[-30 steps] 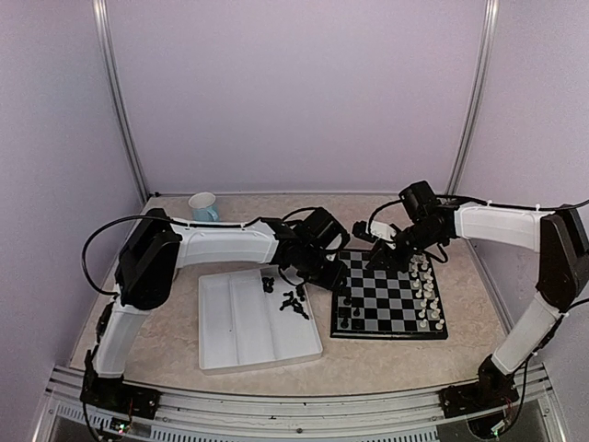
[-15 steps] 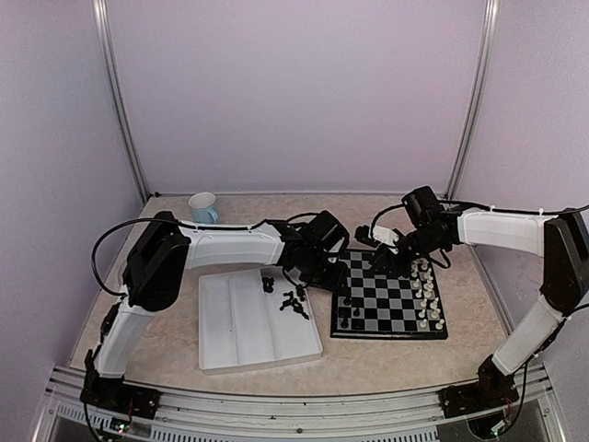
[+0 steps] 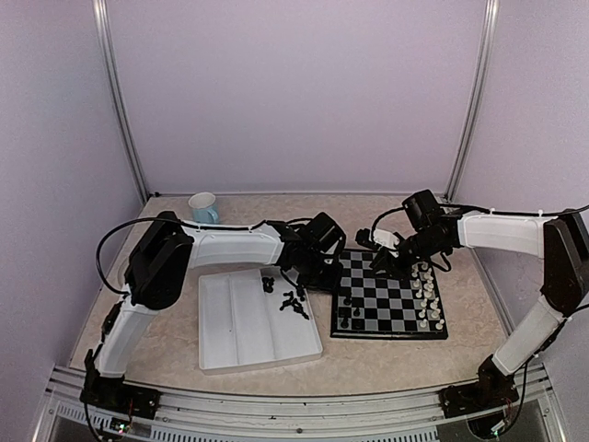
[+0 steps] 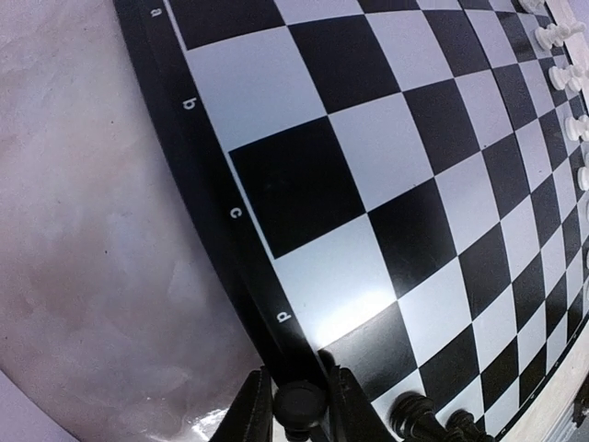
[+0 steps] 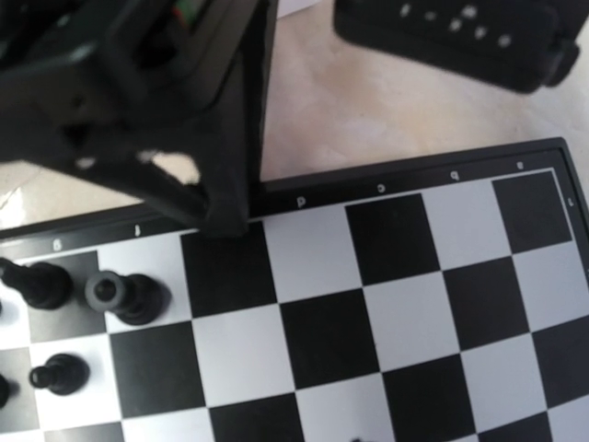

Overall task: Set up the chess pieces on the board
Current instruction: Pick up the king from the chessboard, then pass from the left arm to the right

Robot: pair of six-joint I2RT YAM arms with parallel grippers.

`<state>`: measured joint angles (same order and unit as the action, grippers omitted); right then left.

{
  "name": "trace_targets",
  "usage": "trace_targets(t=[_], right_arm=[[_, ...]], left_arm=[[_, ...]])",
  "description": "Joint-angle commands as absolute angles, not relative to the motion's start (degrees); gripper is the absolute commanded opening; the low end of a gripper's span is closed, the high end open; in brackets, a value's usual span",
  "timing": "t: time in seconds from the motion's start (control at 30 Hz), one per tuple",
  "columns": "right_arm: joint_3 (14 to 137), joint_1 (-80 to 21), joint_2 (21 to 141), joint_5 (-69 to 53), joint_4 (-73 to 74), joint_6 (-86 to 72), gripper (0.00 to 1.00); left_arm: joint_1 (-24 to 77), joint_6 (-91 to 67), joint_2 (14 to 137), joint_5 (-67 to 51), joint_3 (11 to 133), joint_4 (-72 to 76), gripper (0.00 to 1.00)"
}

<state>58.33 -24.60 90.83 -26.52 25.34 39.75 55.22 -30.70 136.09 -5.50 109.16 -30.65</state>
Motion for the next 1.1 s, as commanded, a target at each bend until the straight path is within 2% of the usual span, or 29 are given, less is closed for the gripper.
trace_targets(t=[0.0,0.33,0.5,0.8,0.97,1.07], right_arm=[[57.7,-24.6,89.4,-27.4,24.3,39.1,0.26],[57.8,-24.7,89.4,-28.2,24.4,38.6,0.26],[59.8,-24.7,88.9,-30.2,26.3,38.4,0.27],[61.7,-28.6,83.4,-27.5,16.3,25.6,0.35],[69.7,-31.2,86.0,-28.4,16.4,19.9,0.37],[73.0,-33.0,87.8,-27.9,17.3,19.2,0.41]], left_arm=[[53.8,-32.3,135.1,-10.4,106.8,-28.0,0.2],[52.1,-32.5,132.2,-13.5,102.7,-24.2,0.1],[51.4,-32.7,127.3,-13.0,97.8,-20.5,0.09],[50.8,-47.9,113.5,-12.5,85.7,2.5,0.09],[50.2,-59.2,110.1,-14.9,80.7,19.5,0.09],[50.4,-61.2,110.2,-15.3,81.4,22.2,0.09]])
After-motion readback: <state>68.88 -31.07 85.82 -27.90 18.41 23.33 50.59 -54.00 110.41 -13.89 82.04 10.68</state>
